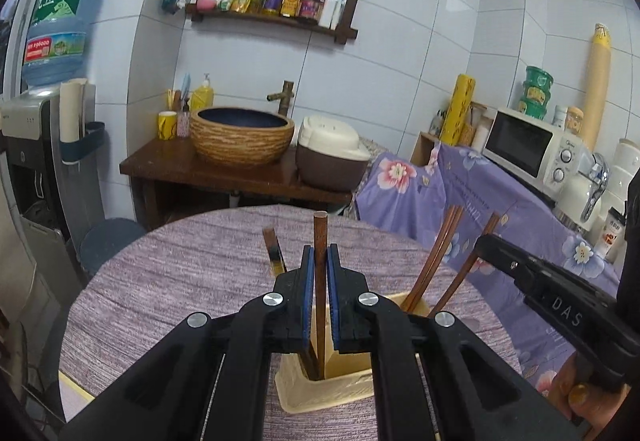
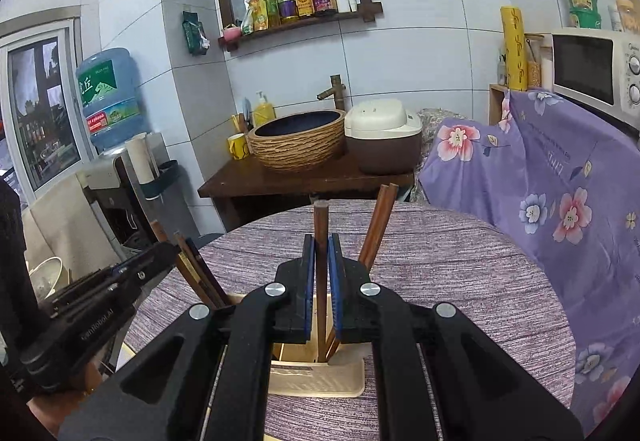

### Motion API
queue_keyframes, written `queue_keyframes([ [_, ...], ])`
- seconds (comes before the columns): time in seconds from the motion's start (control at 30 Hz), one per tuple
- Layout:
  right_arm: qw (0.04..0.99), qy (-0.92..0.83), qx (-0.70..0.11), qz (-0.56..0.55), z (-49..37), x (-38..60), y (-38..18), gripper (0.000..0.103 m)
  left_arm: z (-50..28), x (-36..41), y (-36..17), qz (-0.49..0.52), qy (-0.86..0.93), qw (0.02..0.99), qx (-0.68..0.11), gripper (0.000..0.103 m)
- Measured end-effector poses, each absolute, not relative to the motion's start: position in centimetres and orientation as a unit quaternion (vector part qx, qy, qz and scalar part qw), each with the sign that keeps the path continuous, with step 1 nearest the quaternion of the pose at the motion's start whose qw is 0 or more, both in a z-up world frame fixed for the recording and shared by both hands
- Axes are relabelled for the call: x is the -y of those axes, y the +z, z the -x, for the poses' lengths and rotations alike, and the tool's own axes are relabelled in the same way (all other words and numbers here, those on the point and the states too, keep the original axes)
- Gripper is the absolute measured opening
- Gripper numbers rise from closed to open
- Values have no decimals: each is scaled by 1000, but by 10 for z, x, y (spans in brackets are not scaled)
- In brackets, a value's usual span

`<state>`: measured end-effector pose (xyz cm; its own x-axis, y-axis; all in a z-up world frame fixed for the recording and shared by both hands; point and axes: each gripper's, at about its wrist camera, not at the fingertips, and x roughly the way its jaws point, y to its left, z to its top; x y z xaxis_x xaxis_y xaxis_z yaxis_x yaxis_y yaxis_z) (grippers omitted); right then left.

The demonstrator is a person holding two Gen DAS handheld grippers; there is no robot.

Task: Organize utensils
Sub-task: 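Lift both brown chopsticks, insert them into the beige holder and open both tools, then grasp the wooden-handled spoon with the left tool while the right grasps the metal spoon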

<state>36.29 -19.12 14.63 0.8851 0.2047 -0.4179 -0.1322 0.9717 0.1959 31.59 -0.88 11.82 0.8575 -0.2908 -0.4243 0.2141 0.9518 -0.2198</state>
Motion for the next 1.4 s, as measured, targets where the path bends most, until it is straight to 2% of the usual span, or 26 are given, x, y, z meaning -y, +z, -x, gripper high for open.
queue_keyframes([
  [0.2, 967, 90, -221, -87, -361, 194, 138, 8, -316, 9, 110, 83, -135, 958, -238, 8],
  [0.23, 968, 91, -220, -84, -359, 193, 138, 8, -315, 7, 110, 87, -138, 957, -240, 9],
  [0.3, 969, 90, -217, -75, -355, 191, 137, 10, -312, 6, 110, 90, -141, 955, -244, 20],
  [0.33, 970, 88, -214, -70, -352, 190, 136, 13, -309, 5, 110, 90, -142, 956, -242, 32],
  [0.37, 972, 86, -209, -66, -346, 190, 135, 22, -304, 2, 110, 91, -141, 957, -237, 42],
  [0.4, 973, 85, -205, -64, -341, 190, 135, 27, -298, 0, 110, 92, -140, 958, -233, 45],
  [0.47, 975, 82, -196, -61, -330, 192, 135, 47, -286, -5, 108, 89, -140, 959, -229, 50],
  [0.53, 978, 71, -188, -54, -315, 193, 132, 49, -274, -9, 103, 80, -140, 959, -232, 55],
  [0.63, 979, 78, -185, -43, -292, 194, 123, 60, -256, -14, 89, 66, -145, 955, -250, 61],
  [0.77, 975, 77, -207, -23, -268, 196, 97, 68, -236, -12, 57, 35, -165, 939, -298, 61],
  [0.97, 961, 48, -272, -13, -248, 199, 32, 69, -208, 4, -1, -13, -178, 911, -373, 59],
  [1.17, 948, 36, -316, -17, -234, 206, -12, 69, -194, 22, -38, -27, -203, 882, -424, 48],
  [1.4, 945, 41, -323, -35, -223, 208, -20, 69, -200, 39, -55, -53, -207, 868, -449, 35],
])
